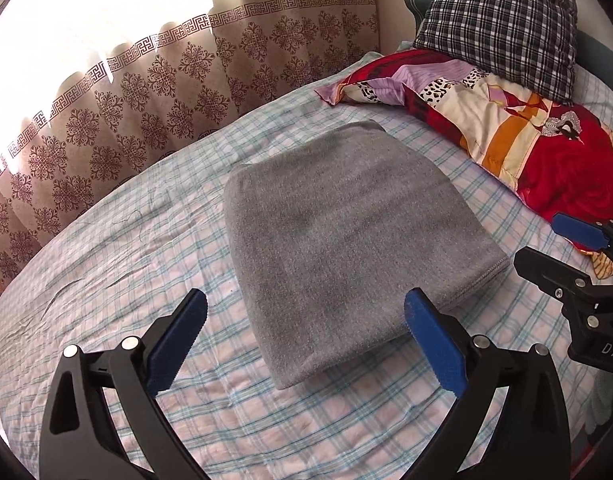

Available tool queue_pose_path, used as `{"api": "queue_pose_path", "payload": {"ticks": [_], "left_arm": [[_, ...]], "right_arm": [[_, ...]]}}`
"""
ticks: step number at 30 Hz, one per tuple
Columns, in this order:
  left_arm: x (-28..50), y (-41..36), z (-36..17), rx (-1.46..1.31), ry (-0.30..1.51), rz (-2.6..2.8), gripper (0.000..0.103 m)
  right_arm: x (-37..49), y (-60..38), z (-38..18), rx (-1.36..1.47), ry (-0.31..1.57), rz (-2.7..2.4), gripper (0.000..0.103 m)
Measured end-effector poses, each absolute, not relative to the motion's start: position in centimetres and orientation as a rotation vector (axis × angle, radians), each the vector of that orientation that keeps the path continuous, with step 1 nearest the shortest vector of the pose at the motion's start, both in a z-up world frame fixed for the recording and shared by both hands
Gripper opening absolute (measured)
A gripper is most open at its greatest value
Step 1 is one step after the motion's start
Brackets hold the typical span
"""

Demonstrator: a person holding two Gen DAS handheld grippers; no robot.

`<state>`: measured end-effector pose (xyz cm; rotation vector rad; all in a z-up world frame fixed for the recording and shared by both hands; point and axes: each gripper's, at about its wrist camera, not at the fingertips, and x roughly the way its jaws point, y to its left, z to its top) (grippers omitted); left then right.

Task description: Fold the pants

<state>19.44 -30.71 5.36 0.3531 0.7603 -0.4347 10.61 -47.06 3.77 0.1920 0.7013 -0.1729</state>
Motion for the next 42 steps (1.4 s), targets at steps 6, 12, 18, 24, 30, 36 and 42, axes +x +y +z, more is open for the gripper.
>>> {"api": "queue_pose_path", "payload": {"ticks": [6,12,18,24,30,36,42], "left_arm": [[18.5,-30.4,6.7,0.354,0.731,-0.403,0.100],[17.9,-30.4,7.7,0.372,0.712,-0.337,0.100],[17.9,-30.2,7.9,0.356,0.723,-0.340,0.100],[17.9,-30.4,7.7,0.374,0.721,-0.328,0.100],[18.0,-30.9,7.3,0.403,0.736,-0.311,0.100],[18.2,-30.8,7.0,0.392,0.760,-0.321,0.100],[18.3,-30.9,6.9,0.394,0.763,-0.328,0.100]], "right_arm": [[9.8,-46.6,4.7,0.181,0.669,-0.177,0.083],[9.2,-45.8,5.6,0.127,0.639,-0.208,0.088],[9.1,-45.4,5.8,0.124,0.640,-0.220,0.089],[9.2,-45.4,5.6,0.128,0.645,-0.226,0.089],[9.2,-45.3,5.7,0.122,0.641,-0.228,0.089],[9.2,-45.1,5.6,0.114,0.645,-0.228,0.089],[9.3,-45.2,5.5,0.118,0.647,-0.230,0.089]]}}
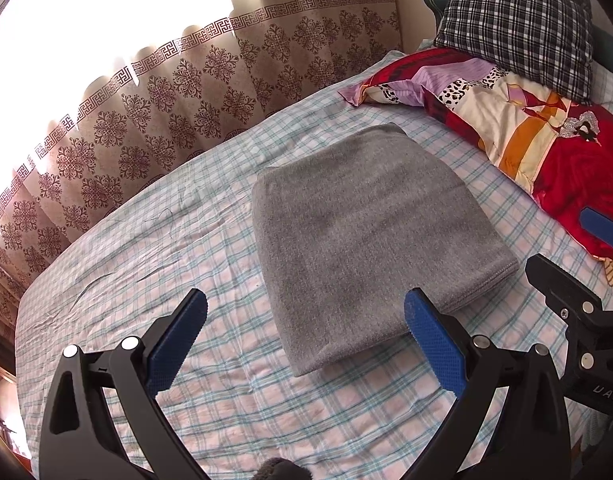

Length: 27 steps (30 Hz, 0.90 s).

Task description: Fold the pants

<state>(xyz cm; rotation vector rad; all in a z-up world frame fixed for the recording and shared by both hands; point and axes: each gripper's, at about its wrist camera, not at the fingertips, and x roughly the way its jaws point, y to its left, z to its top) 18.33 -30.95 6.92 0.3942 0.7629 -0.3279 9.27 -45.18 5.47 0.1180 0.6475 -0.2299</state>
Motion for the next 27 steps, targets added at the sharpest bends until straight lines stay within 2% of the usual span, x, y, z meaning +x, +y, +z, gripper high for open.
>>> {"api": "queue_pose_path", "payload": {"ticks": [27], "left_arm": [[18.48,-31.09,6.45,0.398,0.766,-0.362,0.100]], "right_arm": [[9.51,-45.33,4.63,0.138,0.663,-0.224,0.089]]}}
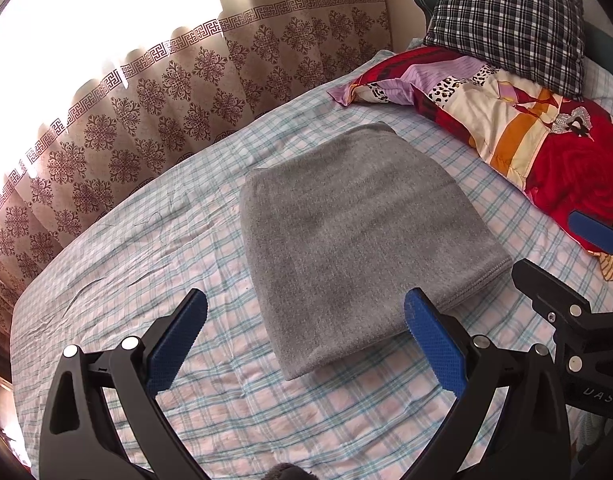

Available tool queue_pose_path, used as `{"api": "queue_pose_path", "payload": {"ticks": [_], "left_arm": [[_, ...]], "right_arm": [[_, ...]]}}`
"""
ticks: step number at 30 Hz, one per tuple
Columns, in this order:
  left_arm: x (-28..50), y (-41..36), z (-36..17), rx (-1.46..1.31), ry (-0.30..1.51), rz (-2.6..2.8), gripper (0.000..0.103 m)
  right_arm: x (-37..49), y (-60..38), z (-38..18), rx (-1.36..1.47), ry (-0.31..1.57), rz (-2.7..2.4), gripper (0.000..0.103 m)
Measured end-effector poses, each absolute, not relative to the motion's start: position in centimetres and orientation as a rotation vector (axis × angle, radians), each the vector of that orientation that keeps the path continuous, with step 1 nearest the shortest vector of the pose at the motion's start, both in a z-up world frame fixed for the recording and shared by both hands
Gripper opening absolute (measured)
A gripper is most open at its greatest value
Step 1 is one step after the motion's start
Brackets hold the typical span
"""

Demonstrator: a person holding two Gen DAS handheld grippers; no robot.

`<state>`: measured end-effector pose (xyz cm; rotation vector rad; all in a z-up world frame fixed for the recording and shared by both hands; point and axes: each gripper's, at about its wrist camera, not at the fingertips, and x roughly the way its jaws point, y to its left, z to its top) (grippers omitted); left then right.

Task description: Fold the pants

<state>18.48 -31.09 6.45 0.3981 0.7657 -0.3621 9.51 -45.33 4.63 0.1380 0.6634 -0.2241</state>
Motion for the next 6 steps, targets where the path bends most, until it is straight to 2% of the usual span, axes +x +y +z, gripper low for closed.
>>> {"api": "queue_pose_path", "payload": {"ticks": [6], "left_arm": [[20.7,-29.4,4.0,0.345,0.860,-0.313,0.100]], "right_arm": [[10.1,-46.8,3.2,0.171,0.702,-0.256,0.089]]}}
